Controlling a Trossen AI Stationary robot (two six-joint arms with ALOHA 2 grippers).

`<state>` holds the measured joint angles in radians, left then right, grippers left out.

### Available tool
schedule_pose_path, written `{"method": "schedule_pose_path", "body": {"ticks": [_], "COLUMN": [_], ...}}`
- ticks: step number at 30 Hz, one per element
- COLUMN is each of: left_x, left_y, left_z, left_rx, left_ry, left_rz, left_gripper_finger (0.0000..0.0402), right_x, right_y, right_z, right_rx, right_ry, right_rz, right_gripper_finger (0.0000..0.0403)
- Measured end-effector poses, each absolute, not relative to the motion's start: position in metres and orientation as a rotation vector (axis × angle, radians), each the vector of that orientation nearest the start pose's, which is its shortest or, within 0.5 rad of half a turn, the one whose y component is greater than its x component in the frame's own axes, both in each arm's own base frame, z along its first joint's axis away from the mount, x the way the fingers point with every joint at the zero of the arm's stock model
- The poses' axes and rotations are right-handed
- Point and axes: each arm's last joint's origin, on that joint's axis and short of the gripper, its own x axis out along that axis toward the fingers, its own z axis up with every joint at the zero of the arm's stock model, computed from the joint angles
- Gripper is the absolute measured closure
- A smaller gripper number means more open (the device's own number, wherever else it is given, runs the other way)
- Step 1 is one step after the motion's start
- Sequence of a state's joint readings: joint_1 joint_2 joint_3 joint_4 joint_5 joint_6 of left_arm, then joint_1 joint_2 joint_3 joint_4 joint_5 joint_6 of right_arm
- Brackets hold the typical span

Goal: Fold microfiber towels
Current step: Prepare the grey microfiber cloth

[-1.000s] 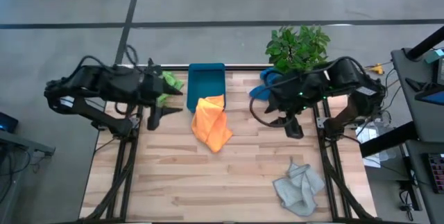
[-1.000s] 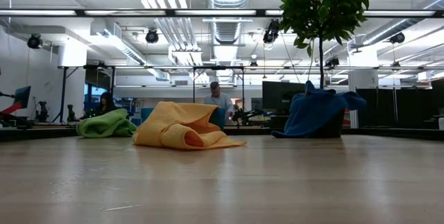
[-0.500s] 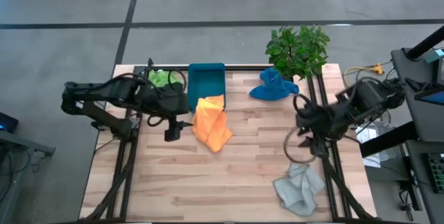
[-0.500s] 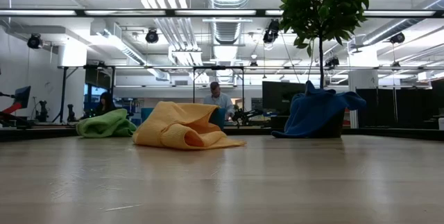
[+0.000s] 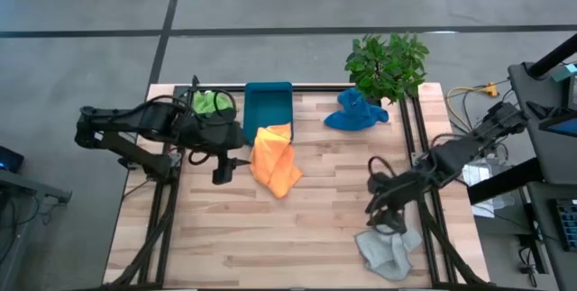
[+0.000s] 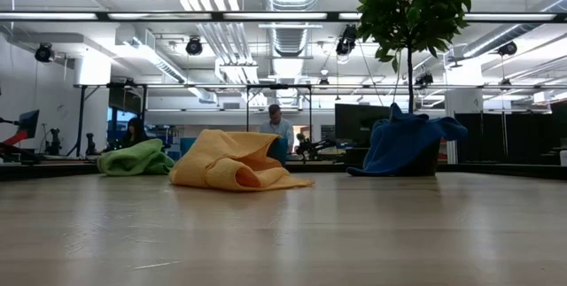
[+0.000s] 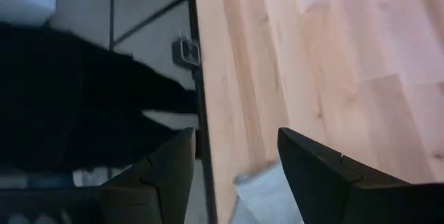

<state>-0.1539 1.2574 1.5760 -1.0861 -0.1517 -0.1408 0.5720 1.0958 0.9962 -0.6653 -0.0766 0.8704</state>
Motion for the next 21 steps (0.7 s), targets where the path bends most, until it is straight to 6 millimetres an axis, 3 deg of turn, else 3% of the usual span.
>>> {"method": "schedule_pose_path", "body": {"ticks": [8,15,21], "left_x": [0.203,0.197,0.191], "left_y": [-0.028,-0.024,-0.023], "left_z": [0.399,0.379,0.375], "left_rx": [-0.106,-0.065,-0.166], "left_ry": [0.761,0.723,0.701], "left_rz": [0.074,0.127,0.167], "left_gripper_finger": [0.0175,0.0175,0.0175], "right_x": [0.183,0.195,0.201], "right_y": [0.128,0.143,0.158], "right_z": [0.245,0.208,0.178], "right_rx": [0.424,0.270,0.189], "right_ry": [1.132,1.222,1.317], "right_rz": [0.252,0.279,0.272], "right_gripper_finger": [0.0202,0.0202,0.0202]}}
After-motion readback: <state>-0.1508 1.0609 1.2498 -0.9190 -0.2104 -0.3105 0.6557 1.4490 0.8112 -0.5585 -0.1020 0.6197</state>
